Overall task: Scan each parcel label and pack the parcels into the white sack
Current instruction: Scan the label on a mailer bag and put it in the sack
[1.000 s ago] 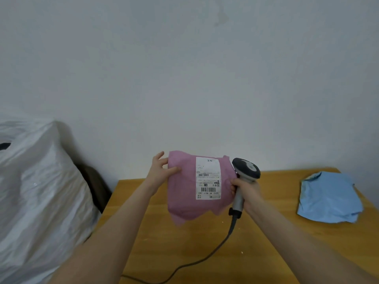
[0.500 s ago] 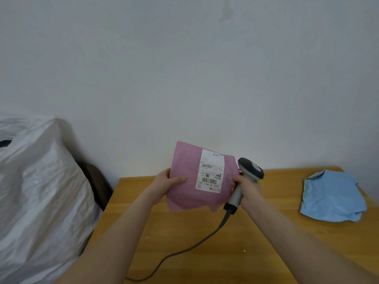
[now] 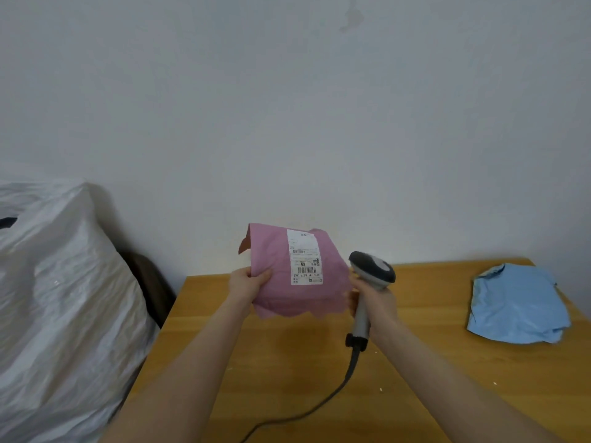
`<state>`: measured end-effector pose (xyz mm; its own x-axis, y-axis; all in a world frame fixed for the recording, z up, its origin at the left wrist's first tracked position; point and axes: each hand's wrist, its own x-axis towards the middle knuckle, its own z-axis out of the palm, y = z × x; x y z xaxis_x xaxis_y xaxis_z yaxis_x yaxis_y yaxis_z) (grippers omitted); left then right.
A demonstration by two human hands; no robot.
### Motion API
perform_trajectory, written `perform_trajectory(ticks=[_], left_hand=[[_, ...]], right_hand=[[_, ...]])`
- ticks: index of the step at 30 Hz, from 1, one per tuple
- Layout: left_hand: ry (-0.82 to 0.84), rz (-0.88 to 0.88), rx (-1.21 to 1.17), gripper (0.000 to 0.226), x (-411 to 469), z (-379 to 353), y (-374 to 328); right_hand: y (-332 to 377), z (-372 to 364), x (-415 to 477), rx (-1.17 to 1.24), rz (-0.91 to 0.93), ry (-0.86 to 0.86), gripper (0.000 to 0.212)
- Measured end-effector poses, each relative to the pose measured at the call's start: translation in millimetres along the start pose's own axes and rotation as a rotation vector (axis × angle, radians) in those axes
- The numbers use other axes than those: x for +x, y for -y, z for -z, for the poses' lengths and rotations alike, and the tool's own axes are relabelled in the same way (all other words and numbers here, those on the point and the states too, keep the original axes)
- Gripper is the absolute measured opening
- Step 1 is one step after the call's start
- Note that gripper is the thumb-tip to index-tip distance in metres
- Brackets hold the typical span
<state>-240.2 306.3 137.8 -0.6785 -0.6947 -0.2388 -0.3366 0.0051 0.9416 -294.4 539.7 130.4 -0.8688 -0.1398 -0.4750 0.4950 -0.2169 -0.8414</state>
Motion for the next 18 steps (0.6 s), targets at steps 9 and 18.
perform_trajectory(ticks=[9,18], left_hand=[[-0.034,0.020,-0.034,0.038,0.3,6.1,9.4],[-0.077,0.045,-0.029,0.040,-2.8,12.9,13.3]], right_hand=[[-15.0,-10.1,-56.5,-0.194,-0.022,0.237,0.010],[-10.5,-11.1,-65.3,-0.273,-0.057,0.277,0.009]])
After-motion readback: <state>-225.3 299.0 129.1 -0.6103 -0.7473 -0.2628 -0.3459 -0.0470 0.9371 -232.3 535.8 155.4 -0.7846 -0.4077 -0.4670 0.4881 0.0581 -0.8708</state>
